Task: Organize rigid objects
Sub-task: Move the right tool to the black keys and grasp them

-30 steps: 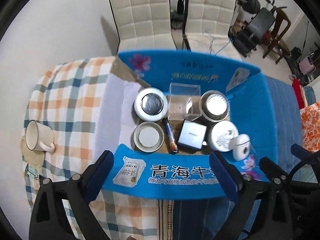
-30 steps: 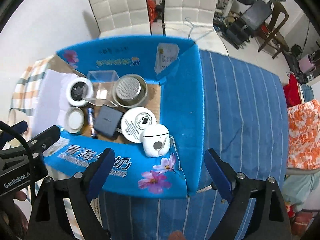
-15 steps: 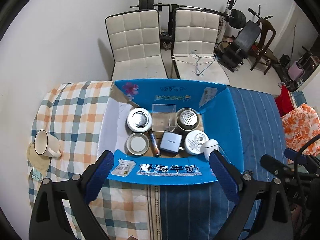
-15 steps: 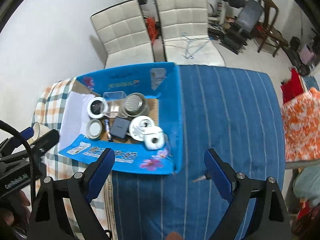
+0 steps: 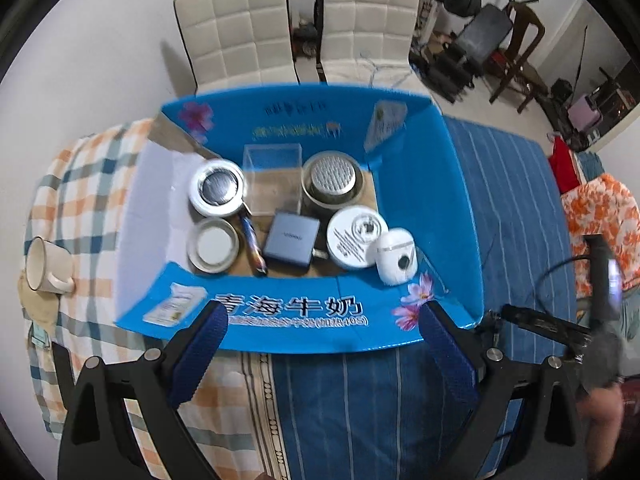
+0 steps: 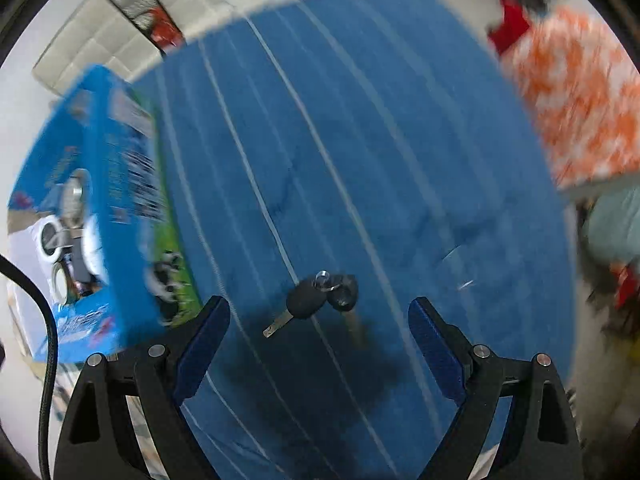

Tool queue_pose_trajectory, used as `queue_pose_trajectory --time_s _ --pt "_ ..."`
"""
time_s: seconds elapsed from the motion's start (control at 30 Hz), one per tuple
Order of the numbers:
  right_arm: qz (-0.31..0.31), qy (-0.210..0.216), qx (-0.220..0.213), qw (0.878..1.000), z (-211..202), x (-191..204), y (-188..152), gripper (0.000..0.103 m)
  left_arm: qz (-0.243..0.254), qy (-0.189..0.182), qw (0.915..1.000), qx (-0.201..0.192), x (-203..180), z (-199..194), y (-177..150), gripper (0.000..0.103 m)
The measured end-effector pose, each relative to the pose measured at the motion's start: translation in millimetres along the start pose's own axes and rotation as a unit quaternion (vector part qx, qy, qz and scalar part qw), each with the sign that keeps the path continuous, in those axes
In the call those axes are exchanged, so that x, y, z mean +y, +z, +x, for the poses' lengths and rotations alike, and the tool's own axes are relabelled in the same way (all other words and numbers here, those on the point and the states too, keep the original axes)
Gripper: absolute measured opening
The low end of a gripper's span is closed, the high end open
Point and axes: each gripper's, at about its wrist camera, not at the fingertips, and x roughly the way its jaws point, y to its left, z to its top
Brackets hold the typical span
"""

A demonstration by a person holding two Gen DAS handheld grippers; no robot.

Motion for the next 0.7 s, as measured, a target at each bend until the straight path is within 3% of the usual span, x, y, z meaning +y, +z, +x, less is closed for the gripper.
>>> queue_pose_trajectory --time_s 0.1,0.17,0.23,0.3,0.37,0.4,0.43,0.5,0.7 --pt "0.014 0.002 0.024 1.0 33 -2 0 0.092 0.006 0.002 0.9999 0.012 -3 10 -2 0.098" --pt "0.009 -0.018 0.027 0.999 47 1 0 0.09 0.008 0.004 0.9998 0.015 -3 12 -3 0.098" --pt "0.001 -0.048 0.041 0.998 63 3 -3 0.08 0.006 0.006 0.9998 0.018 -1 15 -2 0.098" --pt "-0.008 -0.054 0.018 0.998 59 7 -7 0.076 0.004 0.006 0.9998 0.02 1 17 -2 0.098" --pt "-0.015 -0.054 0.01 0.998 57 12 -11 0.061 0.001 0.005 0.9997 0.023 3 20 -3 0.098" --pt "-0.024 -0.057 0.008 0.998 55 16 -13 0.047 -0.001 0.005 0.9997 0.024 4 21 -3 0.098" --pt "-0.035 -0.059 0.011 0.998 53 20 -14 0.025 -0.002 0.005 0.9997 0.025 4 21 -3 0.098" --pt "-0.047 -0.067 0.015 0.997 53 23 -19 0.018 -0.003 0.004 0.9996 0.026 5 22 -3 0.098" --pt "-0.06 -0.05 -0.003 0.997 36 30 -42 0.012 -0.003 0.003 0.9996 0.027 5 22 -5 0.098"
